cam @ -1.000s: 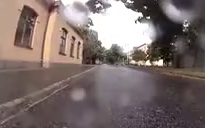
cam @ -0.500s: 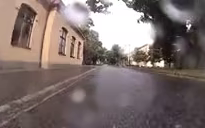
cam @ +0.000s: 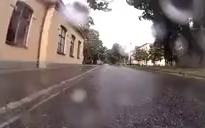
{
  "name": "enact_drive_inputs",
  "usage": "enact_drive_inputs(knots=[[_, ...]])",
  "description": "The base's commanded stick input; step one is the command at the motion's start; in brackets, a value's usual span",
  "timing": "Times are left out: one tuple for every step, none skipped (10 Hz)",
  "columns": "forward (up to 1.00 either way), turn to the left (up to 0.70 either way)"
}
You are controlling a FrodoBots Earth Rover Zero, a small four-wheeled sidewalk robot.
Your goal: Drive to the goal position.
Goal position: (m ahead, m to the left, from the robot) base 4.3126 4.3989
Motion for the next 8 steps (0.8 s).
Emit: enact_drive_inputs(knots=[[0.85, -0.04], [0.85, 0.00], [0.85, 0.00], [0.85, 0.00], [0.85, 0.00], [0.85, 0.00], [0.85, 0.00], [0.85, 0.00]])
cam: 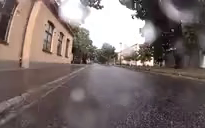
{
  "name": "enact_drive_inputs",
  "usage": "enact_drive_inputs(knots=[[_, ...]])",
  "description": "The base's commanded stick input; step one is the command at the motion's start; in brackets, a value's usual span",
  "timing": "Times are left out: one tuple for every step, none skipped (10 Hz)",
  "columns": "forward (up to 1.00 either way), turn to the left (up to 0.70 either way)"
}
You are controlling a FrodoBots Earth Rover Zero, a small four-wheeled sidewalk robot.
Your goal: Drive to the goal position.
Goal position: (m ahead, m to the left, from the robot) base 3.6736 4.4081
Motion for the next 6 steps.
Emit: enact_drive_inputs(knots=[[0.85, 0.00], [0.85, 0.00], [0.85, 0.00], [0.85, 0.00], [0.85, 0.00], [0.85, 0.00]])
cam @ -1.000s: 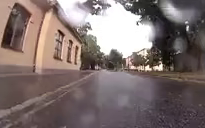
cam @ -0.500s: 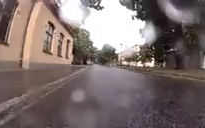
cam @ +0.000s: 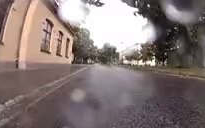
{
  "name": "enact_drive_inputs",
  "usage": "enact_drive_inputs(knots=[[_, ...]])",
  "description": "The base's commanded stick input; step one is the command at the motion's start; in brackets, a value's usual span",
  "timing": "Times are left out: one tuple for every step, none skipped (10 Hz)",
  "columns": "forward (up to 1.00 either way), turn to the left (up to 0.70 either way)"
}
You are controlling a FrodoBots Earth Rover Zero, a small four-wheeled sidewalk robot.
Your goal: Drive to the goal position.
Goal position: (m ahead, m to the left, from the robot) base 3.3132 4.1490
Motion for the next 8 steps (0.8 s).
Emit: enact_drive_inputs(knots=[[0.85, 0.00], [0.85, 0.00], [0.85, 0.00], [0.85, 0.00], [0.85, 0.00], [0.85, 0.00], [0.85, 0.00], [0.85, 0.00]])
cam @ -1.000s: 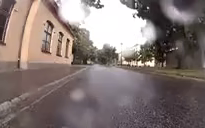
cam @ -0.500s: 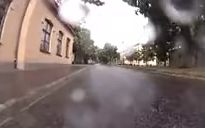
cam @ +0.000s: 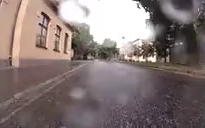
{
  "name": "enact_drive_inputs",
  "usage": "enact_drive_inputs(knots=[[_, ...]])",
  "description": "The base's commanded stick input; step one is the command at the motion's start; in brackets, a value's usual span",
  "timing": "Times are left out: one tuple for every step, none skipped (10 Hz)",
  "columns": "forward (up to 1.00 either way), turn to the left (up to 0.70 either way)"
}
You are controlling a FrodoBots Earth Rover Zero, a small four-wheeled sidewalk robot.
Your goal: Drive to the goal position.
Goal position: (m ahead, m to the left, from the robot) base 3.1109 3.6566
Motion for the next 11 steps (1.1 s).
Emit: enact_drive_inputs(knots=[[0.85, 0.00], [0.85, 0.00], [0.85, 0.00], [0.85, 0.00], [0.85, 0.00], [0.85, 0.00], [0.85, 0.00], [0.85, 0.00], [0.85, 0.00], [0.85, 0.00], [0.85, 0.00]])
